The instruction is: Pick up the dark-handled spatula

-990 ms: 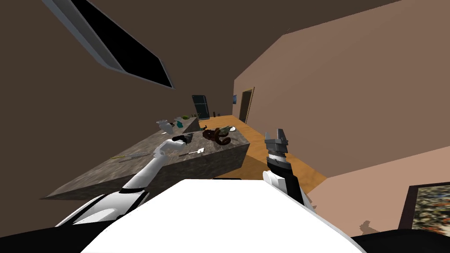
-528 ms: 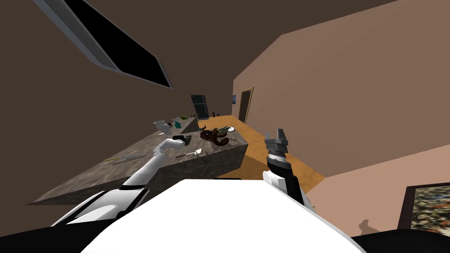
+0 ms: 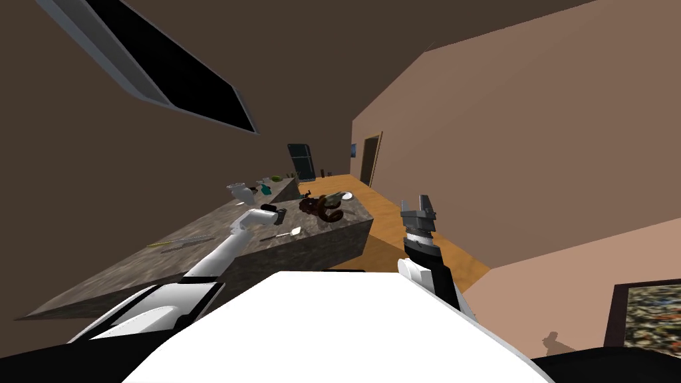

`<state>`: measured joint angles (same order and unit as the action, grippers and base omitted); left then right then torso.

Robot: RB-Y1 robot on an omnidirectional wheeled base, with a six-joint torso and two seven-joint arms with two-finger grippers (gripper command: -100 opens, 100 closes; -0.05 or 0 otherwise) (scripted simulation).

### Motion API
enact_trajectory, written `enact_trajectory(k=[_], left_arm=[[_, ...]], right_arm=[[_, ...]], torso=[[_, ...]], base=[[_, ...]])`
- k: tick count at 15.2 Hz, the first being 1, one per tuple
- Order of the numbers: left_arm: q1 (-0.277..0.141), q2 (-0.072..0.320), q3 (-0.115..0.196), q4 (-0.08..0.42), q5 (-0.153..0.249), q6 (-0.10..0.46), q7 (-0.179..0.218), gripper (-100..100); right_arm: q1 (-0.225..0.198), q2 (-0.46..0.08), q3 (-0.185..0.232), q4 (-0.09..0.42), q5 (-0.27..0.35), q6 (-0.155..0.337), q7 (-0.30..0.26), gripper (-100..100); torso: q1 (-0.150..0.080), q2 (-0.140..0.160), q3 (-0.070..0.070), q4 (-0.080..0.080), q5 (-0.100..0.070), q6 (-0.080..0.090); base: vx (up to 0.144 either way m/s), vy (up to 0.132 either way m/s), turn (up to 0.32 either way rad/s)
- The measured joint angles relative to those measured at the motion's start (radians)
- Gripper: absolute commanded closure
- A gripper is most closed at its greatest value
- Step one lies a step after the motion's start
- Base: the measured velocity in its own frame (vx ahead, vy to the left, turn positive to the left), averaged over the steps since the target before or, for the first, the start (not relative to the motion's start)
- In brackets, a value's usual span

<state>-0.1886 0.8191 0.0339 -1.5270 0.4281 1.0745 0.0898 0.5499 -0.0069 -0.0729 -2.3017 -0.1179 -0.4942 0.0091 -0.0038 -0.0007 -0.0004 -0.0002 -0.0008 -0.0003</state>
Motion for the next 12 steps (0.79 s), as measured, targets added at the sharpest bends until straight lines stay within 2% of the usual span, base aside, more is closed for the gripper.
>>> enact_trajectory(k=[3, 5, 12], left_arm=[[-0.018, 0.014, -0.004, 0.05, 0.021, 0.055, -0.003, -100], [-0.021, 0.014, -0.007, 0.058, 0.021, 0.088, 0.001, -100], [-0.049, 0.035, -0.02, 0.136, 0.052, 0.22, 0.012, -100]], right_arm=[[0.0, 0.0, 0.0, 0.0, 0.0, 0.0, 0.0, 0], [0.0, 0.0, 0.0, 0.0, 0.0, 0.0, 0.0, 0], [0.0, 0.0, 0.0, 0.0, 0.0, 0.0, 0.0, 0]], torso=[[-0.001, 0.0, 0.0, 0.0, 0.0, 0.0], [0.001, 0.0, 0.0, 0.0, 0.0, 0.0], [0.0, 0.0, 0.0, 0.0, 0.0, 0.0]], base=[[0.031, -0.061, -0.01], [0.024, -0.035, -0.008], [0.033, -0.053, -0.009]])
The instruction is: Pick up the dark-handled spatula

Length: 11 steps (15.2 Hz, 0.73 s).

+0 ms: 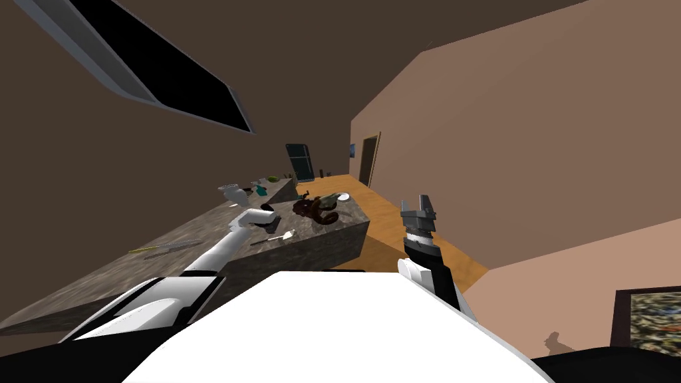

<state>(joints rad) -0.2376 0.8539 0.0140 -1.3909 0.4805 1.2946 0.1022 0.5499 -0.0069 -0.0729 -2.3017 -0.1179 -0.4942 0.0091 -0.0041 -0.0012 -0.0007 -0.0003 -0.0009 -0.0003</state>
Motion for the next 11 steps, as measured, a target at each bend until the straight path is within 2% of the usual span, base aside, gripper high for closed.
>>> enact_trajectory(k=[11], left_arm=[[-0.024, 0.03, -0.017, 0.107, 0.054, 0.217, 0.016, -100]], right_arm=[[0.0, 0.0, 0.0, 0.0, 0.0, 0.0, 0.0, 0]], torso=[[0.0, -0.001, 0.0, 0.0, 0.0, 0.0]], base=[[0.037, -0.045, -0.008]])
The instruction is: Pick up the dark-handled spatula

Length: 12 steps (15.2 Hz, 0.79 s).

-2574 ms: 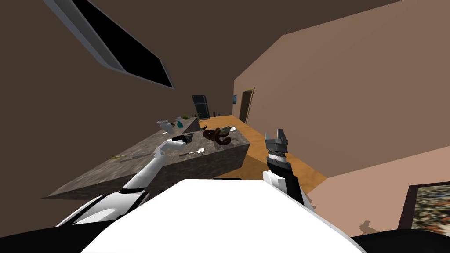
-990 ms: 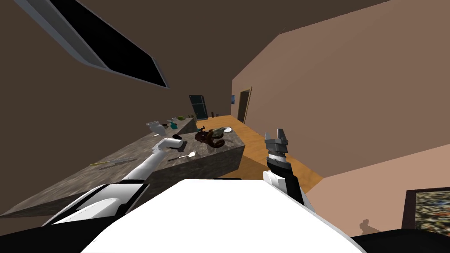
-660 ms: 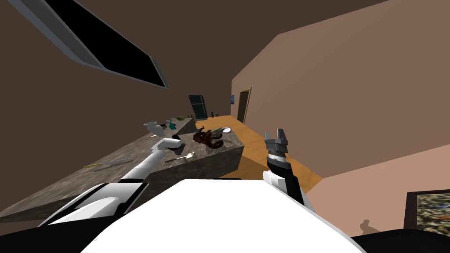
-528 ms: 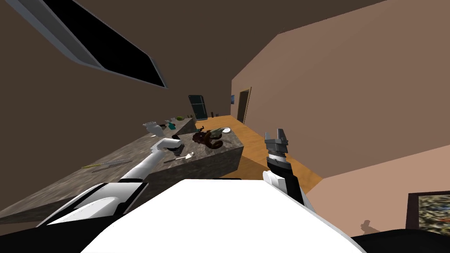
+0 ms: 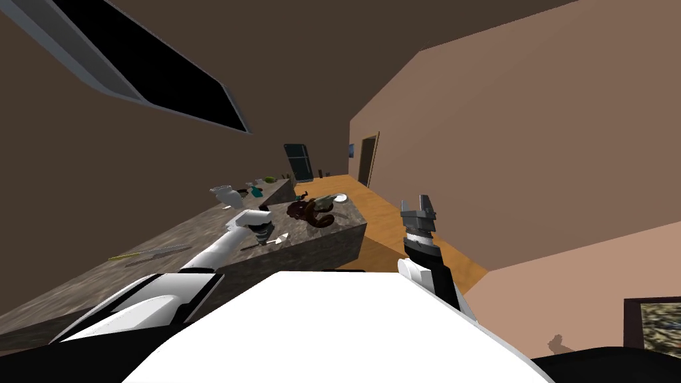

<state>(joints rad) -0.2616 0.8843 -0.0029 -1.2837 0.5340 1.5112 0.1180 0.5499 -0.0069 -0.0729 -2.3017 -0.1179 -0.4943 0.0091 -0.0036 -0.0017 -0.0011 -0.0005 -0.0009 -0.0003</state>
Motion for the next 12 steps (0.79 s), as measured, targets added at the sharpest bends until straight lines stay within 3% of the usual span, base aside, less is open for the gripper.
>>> enact_trajectory(k=[6, 11, 12], left_arm=[[-0.006, 0.013, -0.012, 0.056, 0.024, 0.092, 0.005, -100], [0.01, -0.012, -0.016, 0.088, 0.005, 0.053, 0.0, -100], [0.012, -0.014, -0.016, 0.088, 0.003, 0.05, 0.001, 100]], right_arm=[[0.0, 0.0, 0.0, 0.0, 0.0, 0.0, 0.0, 0], [0.0, 0.0, 0.0, 0.0, 0.0, 0.0, 0.0, 0], [0.0, 0.0, 0.0, 0.0, 0.0, 0.0, 0.0, 0]], torso=[[0.003, 0.002, 0.001, 0.001, 0.001, 0.0], [0.004, 0.004, 0.002, 0.001, 0.001, 0.0], [0.004, 0.003, 0.002, 0.001, 0.001, 0.0]], base=[[0.011, -0.018, 0.027], [-0.004, 0.005, -0.014], [0.0, 0.0, 0.0]])
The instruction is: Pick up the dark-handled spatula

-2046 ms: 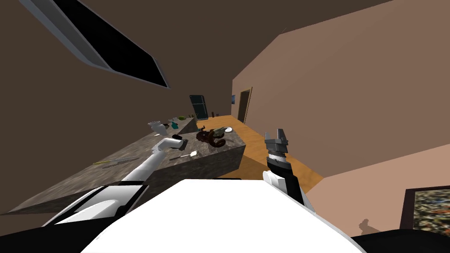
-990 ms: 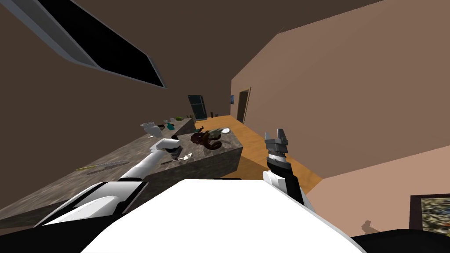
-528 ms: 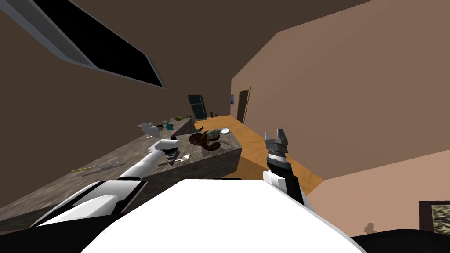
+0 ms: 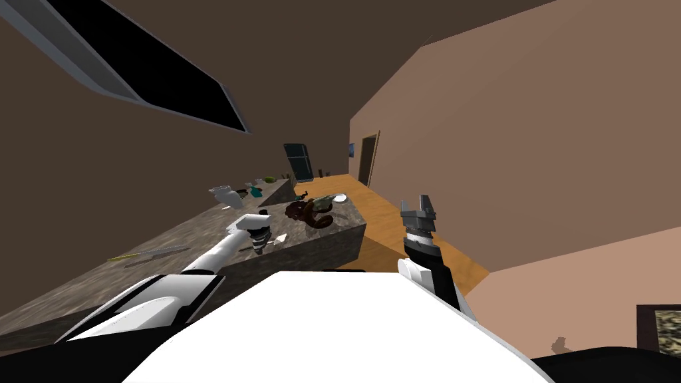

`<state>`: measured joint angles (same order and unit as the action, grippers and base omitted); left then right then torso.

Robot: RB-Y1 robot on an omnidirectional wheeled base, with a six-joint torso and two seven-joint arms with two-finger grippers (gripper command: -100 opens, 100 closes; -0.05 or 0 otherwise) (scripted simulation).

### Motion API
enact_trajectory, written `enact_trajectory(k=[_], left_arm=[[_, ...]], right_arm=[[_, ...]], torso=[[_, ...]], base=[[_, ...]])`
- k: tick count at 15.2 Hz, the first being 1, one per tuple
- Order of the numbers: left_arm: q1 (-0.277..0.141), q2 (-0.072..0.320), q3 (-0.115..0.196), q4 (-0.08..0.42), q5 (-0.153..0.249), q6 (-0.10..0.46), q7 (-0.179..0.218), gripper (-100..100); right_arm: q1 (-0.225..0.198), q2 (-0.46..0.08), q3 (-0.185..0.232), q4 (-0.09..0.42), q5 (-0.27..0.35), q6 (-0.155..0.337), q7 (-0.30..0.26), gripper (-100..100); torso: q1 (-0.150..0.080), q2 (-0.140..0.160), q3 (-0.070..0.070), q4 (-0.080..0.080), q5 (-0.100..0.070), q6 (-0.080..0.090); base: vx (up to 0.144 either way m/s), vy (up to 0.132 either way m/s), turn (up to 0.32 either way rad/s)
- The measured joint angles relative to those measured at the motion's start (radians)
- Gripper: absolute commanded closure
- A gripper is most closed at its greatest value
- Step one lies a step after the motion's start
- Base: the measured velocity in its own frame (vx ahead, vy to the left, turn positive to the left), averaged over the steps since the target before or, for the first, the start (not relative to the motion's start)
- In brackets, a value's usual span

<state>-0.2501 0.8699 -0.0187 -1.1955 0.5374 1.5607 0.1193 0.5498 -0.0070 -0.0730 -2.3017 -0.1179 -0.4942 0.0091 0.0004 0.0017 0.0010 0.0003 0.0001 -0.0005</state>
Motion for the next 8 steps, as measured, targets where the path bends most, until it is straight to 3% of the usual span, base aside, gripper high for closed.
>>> enact_trajectory(k=[6, 8], left_arm=[[-0.011, 0.004, -0.002, 0.006, 0.003, 0.004, -0.002, 100], [-0.015, 0.019, 0.001, -0.016, 0.014, 0.027, 0.001, 100]], right_arm=[[0.0, 0.0, 0.0, 0.0, 0.0, 0.0, 0.0, 0], [0.0, 0.0, 0.0, 0.0, 0.0, 0.0, 0.0, 0]], torso=[[0.001, -0.001, 0.0, 0.0, 0.0, 0.0], [0.0, -0.001, 0.0, 0.0, 0.0, 0.0]], base=[[0.002, 0.0, 0.014], [0.005, -0.002, 0.007]])
